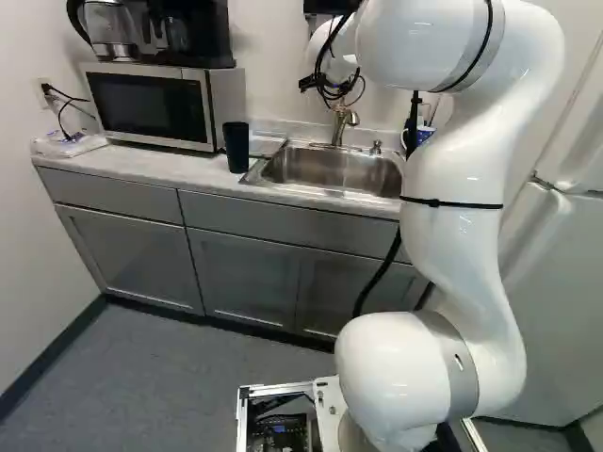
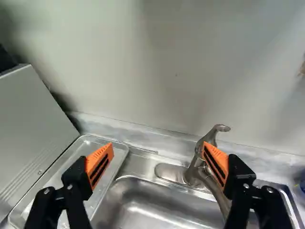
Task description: Rinse the cup and place it in the tray
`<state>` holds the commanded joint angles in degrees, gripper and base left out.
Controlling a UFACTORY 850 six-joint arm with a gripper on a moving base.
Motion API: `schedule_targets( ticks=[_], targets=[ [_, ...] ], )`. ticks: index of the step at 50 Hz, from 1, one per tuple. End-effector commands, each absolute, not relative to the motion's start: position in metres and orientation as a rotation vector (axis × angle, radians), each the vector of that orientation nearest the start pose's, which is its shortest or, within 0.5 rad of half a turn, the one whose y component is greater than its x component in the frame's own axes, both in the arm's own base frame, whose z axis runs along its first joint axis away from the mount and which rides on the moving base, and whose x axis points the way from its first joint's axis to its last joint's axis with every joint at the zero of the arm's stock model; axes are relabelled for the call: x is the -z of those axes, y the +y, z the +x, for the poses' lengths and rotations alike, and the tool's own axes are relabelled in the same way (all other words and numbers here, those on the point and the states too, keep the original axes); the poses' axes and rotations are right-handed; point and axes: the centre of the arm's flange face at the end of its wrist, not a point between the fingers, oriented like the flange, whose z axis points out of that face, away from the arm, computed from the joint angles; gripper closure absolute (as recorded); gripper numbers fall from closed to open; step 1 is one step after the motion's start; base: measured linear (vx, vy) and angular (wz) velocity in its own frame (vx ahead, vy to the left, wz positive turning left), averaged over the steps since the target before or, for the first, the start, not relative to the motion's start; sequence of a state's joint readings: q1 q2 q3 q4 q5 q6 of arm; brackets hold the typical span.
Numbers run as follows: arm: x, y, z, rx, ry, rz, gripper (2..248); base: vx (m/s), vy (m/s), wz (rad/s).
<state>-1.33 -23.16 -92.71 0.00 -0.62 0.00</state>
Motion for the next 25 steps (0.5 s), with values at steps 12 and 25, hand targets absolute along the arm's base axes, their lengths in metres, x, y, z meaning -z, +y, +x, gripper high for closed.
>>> schedule_targets(
  ticks=[12, 25],
  targets=[
    [-0.683, -0.011, 0.682, 1.778, 0.021, -2.601, 3, 0.0, 0.0, 0.0],
    [-0.684, -0.011, 0.672, 1.772, 0.021, -2.605, 3, 0.0, 0.0, 0.0]
  ],
)
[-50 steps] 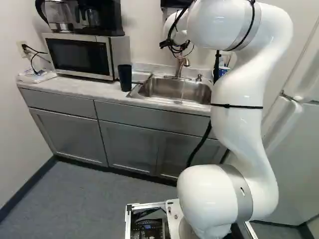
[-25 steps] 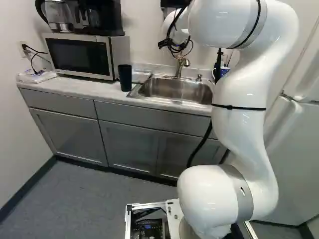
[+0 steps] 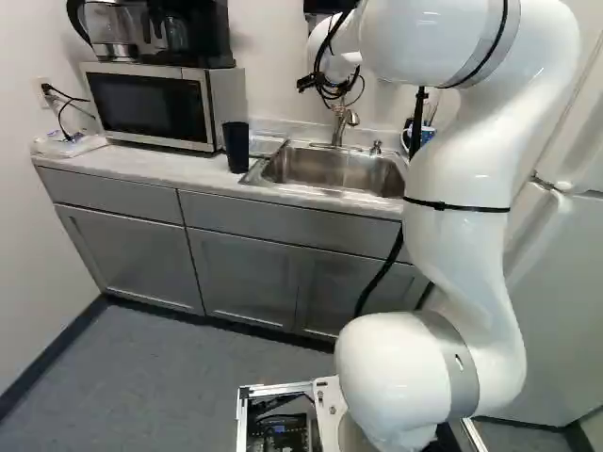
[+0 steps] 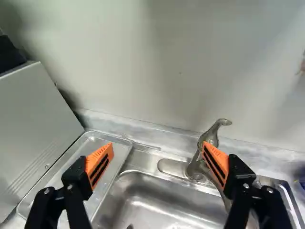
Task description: Rinse the cup and place it in the tray
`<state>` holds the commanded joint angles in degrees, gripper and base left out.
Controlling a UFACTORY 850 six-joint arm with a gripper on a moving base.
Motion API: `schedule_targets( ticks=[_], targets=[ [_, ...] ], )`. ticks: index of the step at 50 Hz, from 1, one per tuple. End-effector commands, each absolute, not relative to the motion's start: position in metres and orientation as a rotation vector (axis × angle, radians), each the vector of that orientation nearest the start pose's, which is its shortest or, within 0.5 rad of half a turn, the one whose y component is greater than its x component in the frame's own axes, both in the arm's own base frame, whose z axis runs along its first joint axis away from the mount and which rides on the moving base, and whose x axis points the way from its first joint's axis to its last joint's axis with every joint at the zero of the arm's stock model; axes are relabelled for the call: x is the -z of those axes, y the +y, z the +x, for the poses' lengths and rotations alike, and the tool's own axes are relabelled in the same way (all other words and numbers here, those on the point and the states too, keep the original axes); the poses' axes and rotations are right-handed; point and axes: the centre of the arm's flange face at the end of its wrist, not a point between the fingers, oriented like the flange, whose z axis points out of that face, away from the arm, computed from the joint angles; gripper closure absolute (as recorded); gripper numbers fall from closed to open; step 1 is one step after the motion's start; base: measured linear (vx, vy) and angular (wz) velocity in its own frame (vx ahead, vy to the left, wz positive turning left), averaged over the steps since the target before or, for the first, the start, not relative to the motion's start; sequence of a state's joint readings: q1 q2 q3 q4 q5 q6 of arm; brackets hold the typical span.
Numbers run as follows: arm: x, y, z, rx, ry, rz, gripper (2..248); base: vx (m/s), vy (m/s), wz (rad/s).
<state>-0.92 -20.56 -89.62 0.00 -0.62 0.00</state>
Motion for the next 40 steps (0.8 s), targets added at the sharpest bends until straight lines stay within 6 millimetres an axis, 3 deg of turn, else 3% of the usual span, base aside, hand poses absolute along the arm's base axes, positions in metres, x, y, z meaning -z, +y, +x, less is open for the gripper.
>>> schedule_targets(
  ticks=[40],
  targets=[
    [-0.688, -0.018, 0.626, 1.752, 0.037, -2.626, 3, 0.0, 0.0, 0.0]
  ],
)
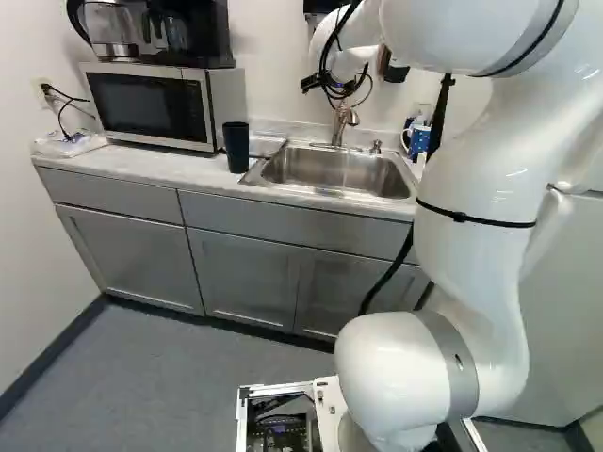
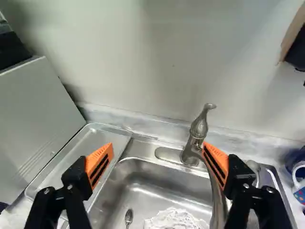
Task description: Rinse the cup and place it in the tray
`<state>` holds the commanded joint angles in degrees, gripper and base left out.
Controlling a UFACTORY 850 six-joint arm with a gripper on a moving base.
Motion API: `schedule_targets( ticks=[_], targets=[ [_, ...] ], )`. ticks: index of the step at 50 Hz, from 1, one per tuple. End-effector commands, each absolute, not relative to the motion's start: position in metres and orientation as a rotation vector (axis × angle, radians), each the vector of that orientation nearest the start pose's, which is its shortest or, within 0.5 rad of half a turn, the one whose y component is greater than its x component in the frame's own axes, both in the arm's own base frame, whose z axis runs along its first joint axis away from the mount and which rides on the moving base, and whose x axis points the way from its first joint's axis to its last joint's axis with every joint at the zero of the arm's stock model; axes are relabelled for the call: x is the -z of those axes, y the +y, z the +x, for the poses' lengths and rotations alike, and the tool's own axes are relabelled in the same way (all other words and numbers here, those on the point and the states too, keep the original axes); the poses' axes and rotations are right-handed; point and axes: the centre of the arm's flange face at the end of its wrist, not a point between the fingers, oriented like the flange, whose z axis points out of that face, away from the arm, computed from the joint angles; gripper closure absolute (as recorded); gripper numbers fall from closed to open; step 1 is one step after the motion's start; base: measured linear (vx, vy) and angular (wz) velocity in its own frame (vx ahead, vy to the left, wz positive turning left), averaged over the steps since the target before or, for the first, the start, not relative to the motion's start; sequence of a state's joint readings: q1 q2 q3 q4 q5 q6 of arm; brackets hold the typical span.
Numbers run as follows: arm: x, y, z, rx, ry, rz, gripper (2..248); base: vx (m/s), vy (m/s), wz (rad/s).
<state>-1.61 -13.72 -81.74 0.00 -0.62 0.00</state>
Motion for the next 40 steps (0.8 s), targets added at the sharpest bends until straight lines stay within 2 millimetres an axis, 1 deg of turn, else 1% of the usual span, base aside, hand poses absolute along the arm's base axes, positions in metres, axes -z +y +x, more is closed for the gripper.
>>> schedule_targets(
  ticks=[40],
  targets=[
    [-0.688, -0.022, 0.584, 1.697, 0.05, -2.668, 3, 0.0, 0.0, 0.0]
  ],
)
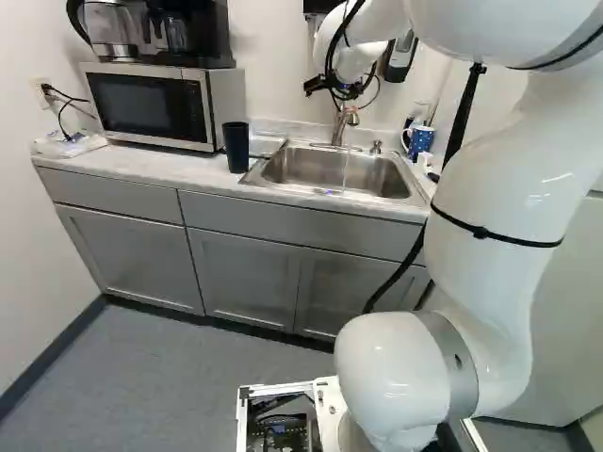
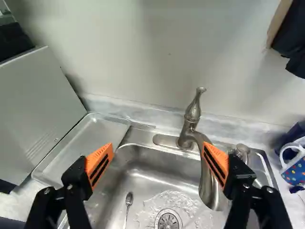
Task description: Rinse the cup and place it in the tray
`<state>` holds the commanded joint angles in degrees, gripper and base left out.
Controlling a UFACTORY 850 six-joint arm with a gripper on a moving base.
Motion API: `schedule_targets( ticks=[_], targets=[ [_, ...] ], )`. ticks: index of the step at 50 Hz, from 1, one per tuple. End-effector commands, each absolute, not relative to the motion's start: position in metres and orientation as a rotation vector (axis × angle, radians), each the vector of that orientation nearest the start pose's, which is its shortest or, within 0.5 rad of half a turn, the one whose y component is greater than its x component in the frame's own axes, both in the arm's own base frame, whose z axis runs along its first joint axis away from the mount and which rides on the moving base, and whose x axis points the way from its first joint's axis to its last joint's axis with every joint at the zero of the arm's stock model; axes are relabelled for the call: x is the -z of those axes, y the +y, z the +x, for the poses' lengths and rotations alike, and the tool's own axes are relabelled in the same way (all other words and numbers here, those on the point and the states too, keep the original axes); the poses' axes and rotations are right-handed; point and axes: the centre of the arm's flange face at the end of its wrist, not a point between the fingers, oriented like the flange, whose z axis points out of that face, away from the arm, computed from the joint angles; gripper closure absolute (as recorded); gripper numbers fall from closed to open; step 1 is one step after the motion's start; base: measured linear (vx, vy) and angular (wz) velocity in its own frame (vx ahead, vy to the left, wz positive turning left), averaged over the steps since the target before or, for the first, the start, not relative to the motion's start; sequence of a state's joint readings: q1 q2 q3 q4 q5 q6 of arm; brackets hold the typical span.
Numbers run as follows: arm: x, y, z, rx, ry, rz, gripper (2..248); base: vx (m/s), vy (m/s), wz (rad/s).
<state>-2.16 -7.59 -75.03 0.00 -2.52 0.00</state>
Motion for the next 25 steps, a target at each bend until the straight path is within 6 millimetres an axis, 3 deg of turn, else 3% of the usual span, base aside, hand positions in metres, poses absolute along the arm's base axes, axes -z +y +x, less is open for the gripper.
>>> schedule_targets(
  ticks=[25],
  targets=[
    [-0.686, -0.025, 0.556, 1.648, 0.06, -2.701, 3, 0.0, 0.0, 0.0]
  ],
)
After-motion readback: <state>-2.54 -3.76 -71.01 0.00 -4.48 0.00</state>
